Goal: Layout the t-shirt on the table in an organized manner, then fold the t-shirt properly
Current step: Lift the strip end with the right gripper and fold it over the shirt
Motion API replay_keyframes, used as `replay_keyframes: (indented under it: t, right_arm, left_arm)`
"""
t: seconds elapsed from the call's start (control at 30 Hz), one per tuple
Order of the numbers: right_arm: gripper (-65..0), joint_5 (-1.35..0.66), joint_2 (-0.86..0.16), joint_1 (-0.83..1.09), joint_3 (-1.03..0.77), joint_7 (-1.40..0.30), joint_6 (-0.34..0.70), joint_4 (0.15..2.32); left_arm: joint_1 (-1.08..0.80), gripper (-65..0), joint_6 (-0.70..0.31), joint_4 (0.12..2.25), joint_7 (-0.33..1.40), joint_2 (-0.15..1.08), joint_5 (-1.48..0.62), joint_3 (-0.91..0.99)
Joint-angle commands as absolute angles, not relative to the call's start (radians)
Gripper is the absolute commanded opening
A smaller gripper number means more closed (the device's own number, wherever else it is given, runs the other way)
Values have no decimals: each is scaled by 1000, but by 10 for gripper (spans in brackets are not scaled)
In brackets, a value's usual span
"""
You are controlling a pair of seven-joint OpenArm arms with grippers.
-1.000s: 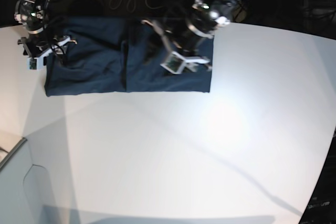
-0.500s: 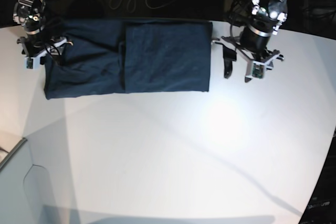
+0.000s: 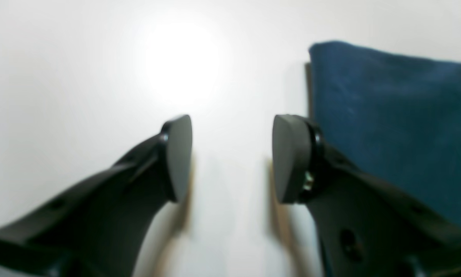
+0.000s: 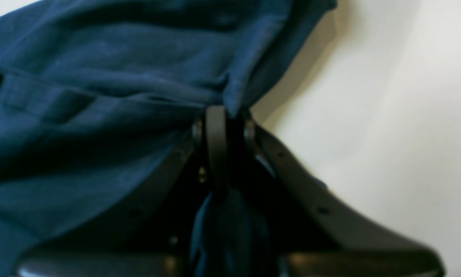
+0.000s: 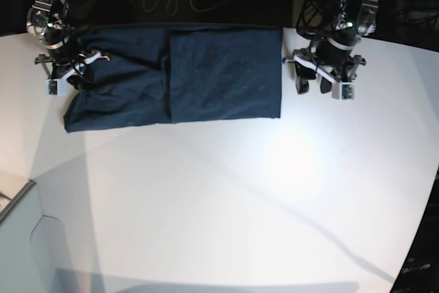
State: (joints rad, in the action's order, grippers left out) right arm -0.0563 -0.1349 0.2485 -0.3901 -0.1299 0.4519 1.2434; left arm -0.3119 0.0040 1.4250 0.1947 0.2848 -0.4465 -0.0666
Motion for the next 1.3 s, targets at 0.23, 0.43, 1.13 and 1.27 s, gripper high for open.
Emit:
replay_keyframes:
  t: [0.23, 0.43, 1.13, 1.27]
  right_arm:
    - [-650, -24, -87, 354, -397, -173, 452, 1526]
    - [-650, -24, -13, 392, -389, -176, 453, 1713]
    - [-650, -22, 4, 440, 153, -177, 452, 1893]
    - [-650, -22, 2, 383, 222, -177, 452, 1817]
  left_arm:
    - [-286, -325, 2, 1419, 173, 262, -449, -64]
    - [-245, -325, 2, 1368, 180, 222, -446, -67]
    - [-248, -325, 2, 1357, 180, 209, -447, -87]
    - [-252, -325, 2, 1359, 180, 211, -449, -82]
